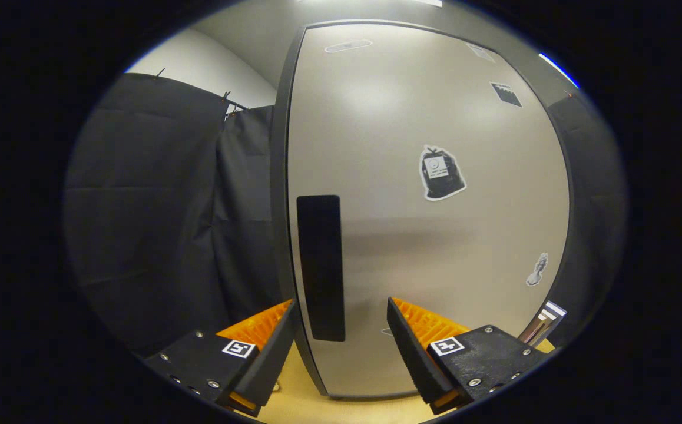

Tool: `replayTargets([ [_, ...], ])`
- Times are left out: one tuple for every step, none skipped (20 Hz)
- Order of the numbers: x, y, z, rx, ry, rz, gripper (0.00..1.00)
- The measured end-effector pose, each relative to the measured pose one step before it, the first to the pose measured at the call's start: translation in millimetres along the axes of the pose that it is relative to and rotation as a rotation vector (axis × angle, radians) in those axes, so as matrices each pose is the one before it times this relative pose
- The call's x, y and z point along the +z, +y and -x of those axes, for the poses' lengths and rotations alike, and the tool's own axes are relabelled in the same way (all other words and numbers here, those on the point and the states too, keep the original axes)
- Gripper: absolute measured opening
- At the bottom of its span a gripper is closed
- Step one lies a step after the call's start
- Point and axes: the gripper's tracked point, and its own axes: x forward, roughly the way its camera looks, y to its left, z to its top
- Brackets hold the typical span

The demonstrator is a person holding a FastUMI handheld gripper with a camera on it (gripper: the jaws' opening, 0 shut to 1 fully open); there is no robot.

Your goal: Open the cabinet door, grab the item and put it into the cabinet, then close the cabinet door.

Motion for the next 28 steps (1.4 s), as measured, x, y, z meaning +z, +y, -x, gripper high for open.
replayTargets([
  [-0.21, 2.88, -4.20, -0.00065, -0.00152, -0.00455, 0.86],
  [2.62, -0.78, -1.54, -0.01246, -0.01096, 0.00172, 0.80],
  [1.88, -0.34, -2.51, -0.00519, -0.01054, 0.00399, 0.72],
  [0.66, 4.07, -3.18, 0.01702, -0.00348, -0.00233, 0.65],
  [1.08, 0.44, 2.80, 0.00193, 0.00009, 0.00610, 0.57],
  [-0.94, 0.21, -2.68, -0.00172, 0.00327, 0.00853, 0.50],
  [0.20, -0.09, 0.42, 0.00778, -0.00163, 0.00170, 0.42],
  [0.08, 0.22, 0.94, 0.00792, 0.00440, -0.00319, 0.34],
  [0.05, 0.45, 0.59, 0.00736, 0.00385, 0.00729, 0.33],
  [0.15, -0.26, 0.13, 0.00681, 0.00308, 0.01752, 0.32],
  [-1.04, 0.03, 0.84, 0.00945, 0.00253, 0.01377, 0.31],
  [-0.22, 0.35, 1.72, 0.01619, 0.00206, 0.00353, 0.31],
  [-0.31, 0.97, 1.75, 0.01849, 0.00211, -0.00505, 0.30],
  [0.12, 0.56, 1.91, 0.01599, 0.00208, -0.00480, 0.29],
  [0.42, 1.05, 2.55, 0.01432, 0.00345, 0.00359, 0.28],
  [-0.38, 0.79, 1.74, 0.01456, 0.00373, 0.00397, 0.27],
  [0.34, 0.80, 3.88, 0.01416, 0.00112, 0.00089, 0.27],
  [0.53, 0.85, 3.05, 0.01591, 0.00174, -0.00085, 0.27],
  [-0.23, 0.87, 2.66, 0.01848, 0.00392, 0.00043, 0.27],
  [-0.12, 0.56, 2.97, 0.01975, 0.00187, -0.00260, 0.27],
  [-0.29, 2.28, 3.29, 0.01789, 0.00059, -0.00254, 0.27],
  [1.03, 1.84, 4.00, 0.01512, 0.00226, 0.00393, 0.27],
  [-1.12, 0.46, 4.28, 0.01444, 0.00240, 0.00238, 0.27],
  [0.56, -0.12, 3.76, 0.01318, 0.00169, -0.00269, 0.27],
  [1.58, 0.03, 4.27, 0.01496, 0.00274, -0.00516, 0.27],
  [-0.50, 0.52, 4.09, 0.01455, 0.00068, -0.00424, 0.27],
  [-0.39, -0.53, 2.83, 0.01465, -0.00033, 0.00066, 0.27],
  [-0.73, -0.42, 1.99, 0.01463, -0.00065, 0.00907, 0.27],
])
